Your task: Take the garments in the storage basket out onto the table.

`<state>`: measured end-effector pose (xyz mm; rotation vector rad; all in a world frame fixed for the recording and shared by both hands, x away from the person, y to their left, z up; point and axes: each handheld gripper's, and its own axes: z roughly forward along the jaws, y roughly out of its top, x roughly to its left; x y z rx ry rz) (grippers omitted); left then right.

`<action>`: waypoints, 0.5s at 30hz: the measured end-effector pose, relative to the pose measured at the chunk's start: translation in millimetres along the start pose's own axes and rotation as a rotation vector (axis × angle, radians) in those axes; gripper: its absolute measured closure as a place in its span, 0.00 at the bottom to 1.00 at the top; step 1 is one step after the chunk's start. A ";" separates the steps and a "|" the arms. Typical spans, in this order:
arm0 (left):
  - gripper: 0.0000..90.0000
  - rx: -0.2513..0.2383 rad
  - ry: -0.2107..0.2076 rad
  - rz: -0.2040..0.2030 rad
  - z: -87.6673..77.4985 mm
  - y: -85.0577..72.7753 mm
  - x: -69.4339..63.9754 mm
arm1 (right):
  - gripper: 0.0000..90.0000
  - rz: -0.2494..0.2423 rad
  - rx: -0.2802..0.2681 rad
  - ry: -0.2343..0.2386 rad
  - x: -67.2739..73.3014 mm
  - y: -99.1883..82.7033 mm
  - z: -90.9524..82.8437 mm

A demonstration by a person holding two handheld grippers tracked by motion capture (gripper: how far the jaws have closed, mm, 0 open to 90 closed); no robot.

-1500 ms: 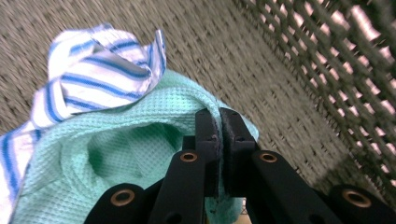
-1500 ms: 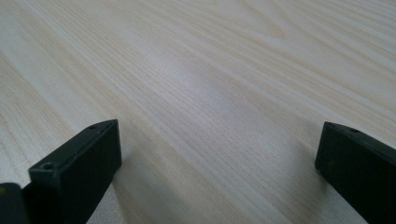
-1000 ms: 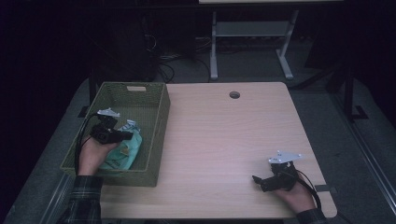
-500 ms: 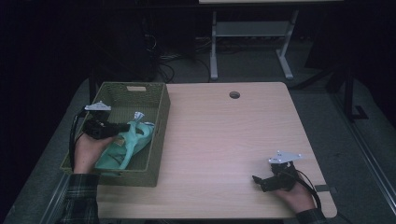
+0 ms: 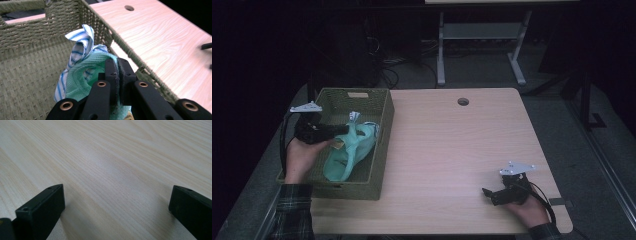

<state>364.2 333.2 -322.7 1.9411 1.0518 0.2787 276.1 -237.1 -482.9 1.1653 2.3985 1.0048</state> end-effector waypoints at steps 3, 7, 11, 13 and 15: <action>0.96 -0.011 -0.004 -0.001 -2.5 3.1 -0.9 | 0.00 0.000 0.000 0.000 0.0 0.0 0.0; 0.96 -0.027 -0.015 0.000 -6.4 8.4 -2.8 | 0.00 0.000 0.000 0.000 0.0 0.0 0.0; 0.96 -0.043 -0.022 0.014 -11.8 15.4 -6.0 | 0.00 0.000 0.000 0.000 0.0 0.0 0.0; 0.96 -0.048 -0.022 0.020 -14.0 18.7 -7.8 | 0.00 0.000 0.000 0.000 0.0 0.0 0.0; 0.96 -0.057 -0.025 0.023 -16.1 22.2 -9.8 | 0.00 0.000 0.001 0.000 0.0 0.0 0.0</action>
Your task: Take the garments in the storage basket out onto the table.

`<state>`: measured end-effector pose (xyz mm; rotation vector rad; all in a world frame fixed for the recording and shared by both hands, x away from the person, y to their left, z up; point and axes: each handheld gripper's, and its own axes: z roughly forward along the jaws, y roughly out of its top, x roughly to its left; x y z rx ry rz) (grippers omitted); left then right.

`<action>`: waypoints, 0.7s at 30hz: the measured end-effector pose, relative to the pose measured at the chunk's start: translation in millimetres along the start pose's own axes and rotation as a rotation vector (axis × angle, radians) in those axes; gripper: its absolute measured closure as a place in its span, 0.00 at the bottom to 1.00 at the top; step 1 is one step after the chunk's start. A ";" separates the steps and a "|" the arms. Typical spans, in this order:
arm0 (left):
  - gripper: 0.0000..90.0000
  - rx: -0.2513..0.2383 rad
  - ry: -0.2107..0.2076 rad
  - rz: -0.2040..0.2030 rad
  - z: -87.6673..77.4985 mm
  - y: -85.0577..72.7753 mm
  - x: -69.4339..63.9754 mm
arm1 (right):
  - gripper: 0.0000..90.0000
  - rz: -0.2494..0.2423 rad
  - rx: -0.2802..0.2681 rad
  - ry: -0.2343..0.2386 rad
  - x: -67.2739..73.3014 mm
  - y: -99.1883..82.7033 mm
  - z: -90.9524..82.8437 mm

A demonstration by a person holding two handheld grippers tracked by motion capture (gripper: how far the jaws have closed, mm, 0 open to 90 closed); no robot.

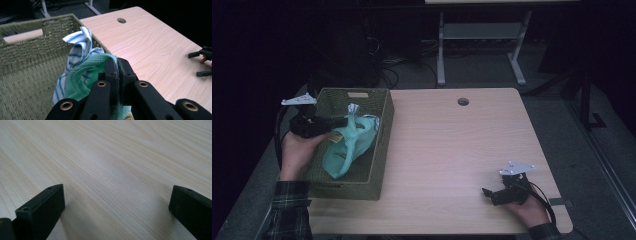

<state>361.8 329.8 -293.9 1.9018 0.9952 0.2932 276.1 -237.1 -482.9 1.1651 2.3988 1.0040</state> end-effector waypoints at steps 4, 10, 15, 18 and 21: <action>0.96 -0.005 -0.005 0.015 -1.9 6.6 -3.6 | 0.00 0.000 -0.001 0.000 0.0 0.0 0.1; 0.96 -0.029 -0.027 0.019 -4.6 15.5 -8.1 | 0.00 0.000 -0.001 0.000 0.0 0.0 0.1; 0.96 -0.044 -0.030 0.035 -7.3 24.5 -13.0 | 0.00 0.000 -0.001 0.000 0.0 0.0 0.1; 0.96 -0.054 -0.038 0.045 -9.1 30.3 -17.1 | 0.00 0.001 -0.001 0.000 0.0 0.0 0.1; 0.96 -0.064 -0.043 0.063 -10.0 37.2 -22.8 | 0.00 0.000 -0.001 0.000 0.0 0.0 0.1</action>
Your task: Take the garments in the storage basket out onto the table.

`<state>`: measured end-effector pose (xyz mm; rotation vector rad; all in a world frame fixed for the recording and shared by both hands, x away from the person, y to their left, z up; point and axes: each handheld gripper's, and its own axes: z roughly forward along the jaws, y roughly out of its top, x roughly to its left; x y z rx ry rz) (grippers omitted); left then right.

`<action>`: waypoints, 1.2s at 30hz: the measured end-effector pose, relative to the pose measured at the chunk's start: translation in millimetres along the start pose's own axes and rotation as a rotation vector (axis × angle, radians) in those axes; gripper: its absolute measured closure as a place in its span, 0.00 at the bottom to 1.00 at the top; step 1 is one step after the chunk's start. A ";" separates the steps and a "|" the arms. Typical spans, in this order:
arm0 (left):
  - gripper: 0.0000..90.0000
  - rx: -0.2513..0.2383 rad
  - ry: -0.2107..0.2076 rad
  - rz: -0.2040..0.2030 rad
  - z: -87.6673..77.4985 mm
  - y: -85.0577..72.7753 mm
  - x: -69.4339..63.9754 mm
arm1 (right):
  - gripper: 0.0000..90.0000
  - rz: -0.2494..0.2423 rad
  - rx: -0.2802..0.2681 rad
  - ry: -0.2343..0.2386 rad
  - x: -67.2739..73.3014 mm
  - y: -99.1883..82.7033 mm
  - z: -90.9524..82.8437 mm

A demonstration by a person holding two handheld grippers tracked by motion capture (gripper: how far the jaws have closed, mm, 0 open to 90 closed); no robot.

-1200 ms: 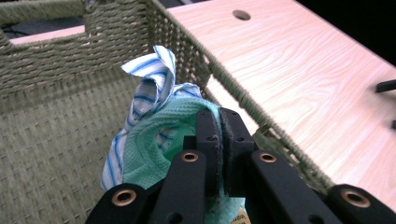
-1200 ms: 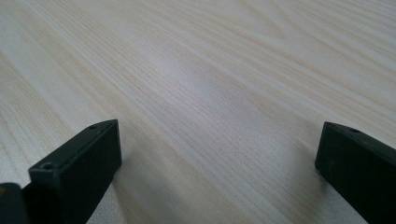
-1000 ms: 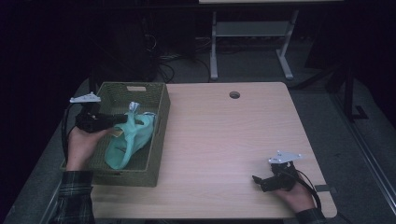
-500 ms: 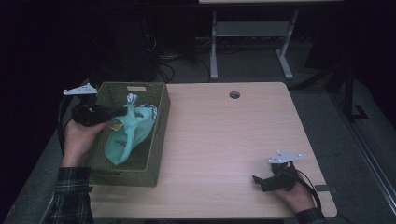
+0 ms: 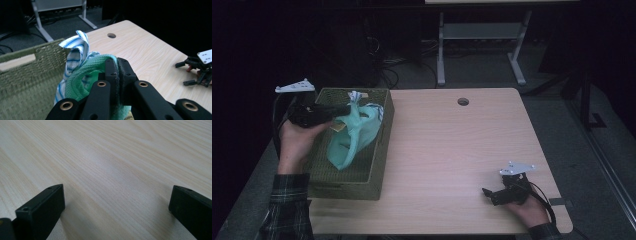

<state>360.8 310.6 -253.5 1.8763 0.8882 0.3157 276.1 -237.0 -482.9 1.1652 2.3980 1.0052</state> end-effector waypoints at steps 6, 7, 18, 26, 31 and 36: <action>0.96 -0.015 -0.011 0.021 3.1 11.4 -9.0 | 0.00 0.000 0.000 0.000 0.0 0.0 0.0; 0.96 -0.021 -0.015 0.021 3.8 12.5 -10.1 | 0.00 0.000 0.001 0.000 0.0 0.0 -0.1; 0.96 -0.049 -0.050 0.049 17.3 30.6 -27.3 | 0.00 0.001 0.001 0.000 0.0 0.0 -0.1; 0.96 -0.073 -0.083 0.065 30.8 39.9 -41.8 | 0.00 -0.003 0.001 -0.001 -0.4 -0.1 -0.1; 0.96 -0.089 -0.106 0.080 38.6 44.7 -52.6 | 0.00 -0.003 0.001 -0.002 -0.4 -0.1 -0.1; 0.96 -0.089 -0.131 0.089 50.4 46.3 -62.8 | 0.00 0.003 0.000 0.000 0.0 0.0 -0.1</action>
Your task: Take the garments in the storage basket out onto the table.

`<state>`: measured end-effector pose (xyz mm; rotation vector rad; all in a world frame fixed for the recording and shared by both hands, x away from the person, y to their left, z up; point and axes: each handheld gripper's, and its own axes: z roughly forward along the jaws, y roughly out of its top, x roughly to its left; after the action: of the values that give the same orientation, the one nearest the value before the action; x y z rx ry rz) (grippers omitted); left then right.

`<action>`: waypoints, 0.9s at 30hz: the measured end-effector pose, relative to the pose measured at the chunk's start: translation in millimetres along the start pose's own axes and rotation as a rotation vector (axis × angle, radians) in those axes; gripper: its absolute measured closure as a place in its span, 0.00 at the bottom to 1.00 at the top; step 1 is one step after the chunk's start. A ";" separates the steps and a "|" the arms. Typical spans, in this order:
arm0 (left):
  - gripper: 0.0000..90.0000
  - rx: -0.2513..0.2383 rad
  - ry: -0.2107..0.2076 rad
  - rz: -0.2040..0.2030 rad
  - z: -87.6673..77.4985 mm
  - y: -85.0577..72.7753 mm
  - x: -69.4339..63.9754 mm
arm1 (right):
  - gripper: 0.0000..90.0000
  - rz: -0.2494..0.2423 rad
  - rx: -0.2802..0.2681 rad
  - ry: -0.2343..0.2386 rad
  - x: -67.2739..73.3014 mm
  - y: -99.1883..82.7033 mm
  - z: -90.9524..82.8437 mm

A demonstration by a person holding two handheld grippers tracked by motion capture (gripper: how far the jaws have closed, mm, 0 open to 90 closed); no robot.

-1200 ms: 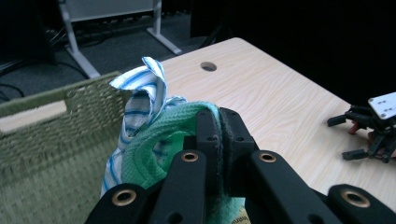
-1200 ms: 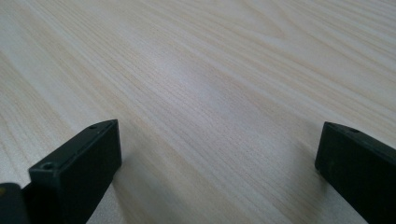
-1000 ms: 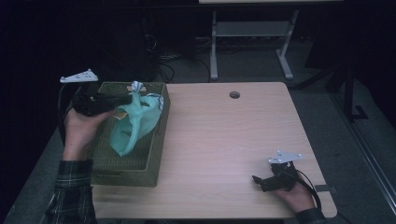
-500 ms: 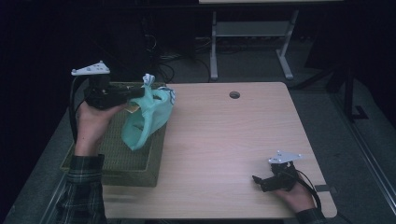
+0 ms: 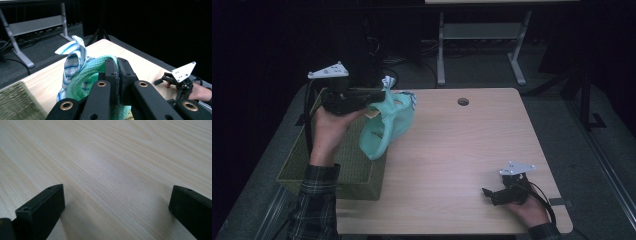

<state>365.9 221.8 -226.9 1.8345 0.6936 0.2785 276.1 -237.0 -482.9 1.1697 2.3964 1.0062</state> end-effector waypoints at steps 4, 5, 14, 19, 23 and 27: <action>0.96 0.008 -0.024 0.010 14.4 -1.0 -7.4 | 0.00 -0.003 0.001 0.000 -0.3 -0.1 -0.1; 0.96 0.012 -0.029 0.012 17.9 -1.5 -9.2 | 0.00 -0.003 0.001 0.000 -0.3 -0.1 0.0; 0.97 0.029 -0.064 0.005 48.0 -9.8 -21.9 | 0.00 -0.003 0.001 -0.001 -0.3 -0.1 -0.1; 0.97 0.035 -0.076 0.009 60.8 -12.6 -27.8 | 0.00 -0.005 0.000 -0.001 -0.4 0.0 0.0; 0.97 0.041 -0.086 0.012 70.7 -16.0 -32.6 | 0.00 -0.004 0.000 -0.001 -0.3 0.0 -0.1; 0.97 0.050 -0.090 0.011 79.6 -20.7 -37.5 | 0.00 -0.004 0.000 -0.002 -0.3 0.0 -0.1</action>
<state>369.2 142.5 -270.2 1.8870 0.6332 0.1858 276.2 -237.3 -482.8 1.1651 2.3968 1.0033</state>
